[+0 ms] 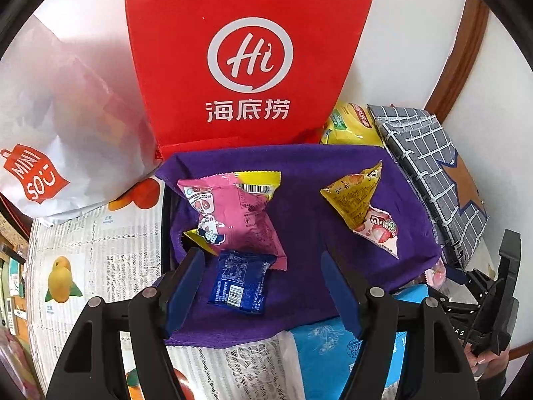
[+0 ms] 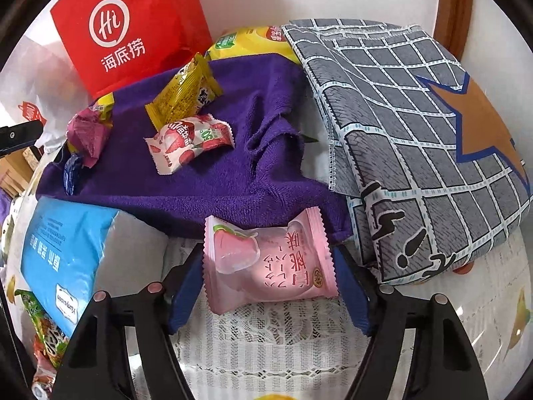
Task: Organize snacks
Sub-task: 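Grasp the pink peach candy on the bed with the right tool while the left tool withdraws open, then lift the pink candy with the right tool while the left tool grasps the red packet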
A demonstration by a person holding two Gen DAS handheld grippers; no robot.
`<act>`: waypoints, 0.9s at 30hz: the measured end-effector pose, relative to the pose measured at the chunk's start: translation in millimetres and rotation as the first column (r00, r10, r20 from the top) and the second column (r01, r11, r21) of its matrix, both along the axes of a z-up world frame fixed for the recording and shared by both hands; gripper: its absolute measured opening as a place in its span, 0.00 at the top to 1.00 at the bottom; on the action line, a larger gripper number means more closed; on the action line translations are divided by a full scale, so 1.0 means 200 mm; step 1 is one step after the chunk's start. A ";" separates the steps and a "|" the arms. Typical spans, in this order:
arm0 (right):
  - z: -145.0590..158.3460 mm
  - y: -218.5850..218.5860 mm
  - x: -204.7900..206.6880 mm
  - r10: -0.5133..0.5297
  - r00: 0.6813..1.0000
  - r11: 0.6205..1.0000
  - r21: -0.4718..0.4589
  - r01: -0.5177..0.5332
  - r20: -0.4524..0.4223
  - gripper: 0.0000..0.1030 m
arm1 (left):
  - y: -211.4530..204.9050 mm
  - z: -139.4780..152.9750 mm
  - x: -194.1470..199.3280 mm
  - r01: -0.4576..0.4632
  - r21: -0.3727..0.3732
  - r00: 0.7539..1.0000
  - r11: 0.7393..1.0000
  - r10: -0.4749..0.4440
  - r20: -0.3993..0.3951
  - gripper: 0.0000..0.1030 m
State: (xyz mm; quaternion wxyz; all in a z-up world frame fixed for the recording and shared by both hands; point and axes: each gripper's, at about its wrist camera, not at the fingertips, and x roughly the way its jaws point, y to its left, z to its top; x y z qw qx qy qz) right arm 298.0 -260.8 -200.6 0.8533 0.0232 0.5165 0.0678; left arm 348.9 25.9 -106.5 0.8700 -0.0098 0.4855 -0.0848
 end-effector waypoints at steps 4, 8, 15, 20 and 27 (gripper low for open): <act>0.00 0.00 -0.01 -0.006 1.000 1.000 -0.002 0.006 0.006 0.34 | 0.00 0.00 0.00 0.002 0.002 1.000 1.000 -0.002 -0.003 0.31; 0.01 -0.01 -0.01 -0.014 1.000 1.000 -0.013 0.014 0.009 0.39 | -0.01 0.00 0.00 0.002 0.001 1.000 1.000 -0.002 -0.002 0.31; 0.02 -0.02 -0.02 -0.019 1.000 1.000 -0.015 0.019 0.010 0.46 | -0.01 0.02 -0.01 0.004 0.001 1.000 1.000 -0.004 0.007 0.31; 0.03 -0.02 -0.02 -0.018 1.000 1.000 -0.017 0.018 0.010 0.52 | -0.01 0.05 -0.03 0.008 0.000 1.000 1.000 -0.008 0.022 0.31; 0.07 -0.04 -0.07 -0.035 0.999 0.999 -0.016 0.035 0.011 0.56 | 0.00 0.11 -0.06 0.007 -0.002 0.999 1.000 -0.007 0.046 0.31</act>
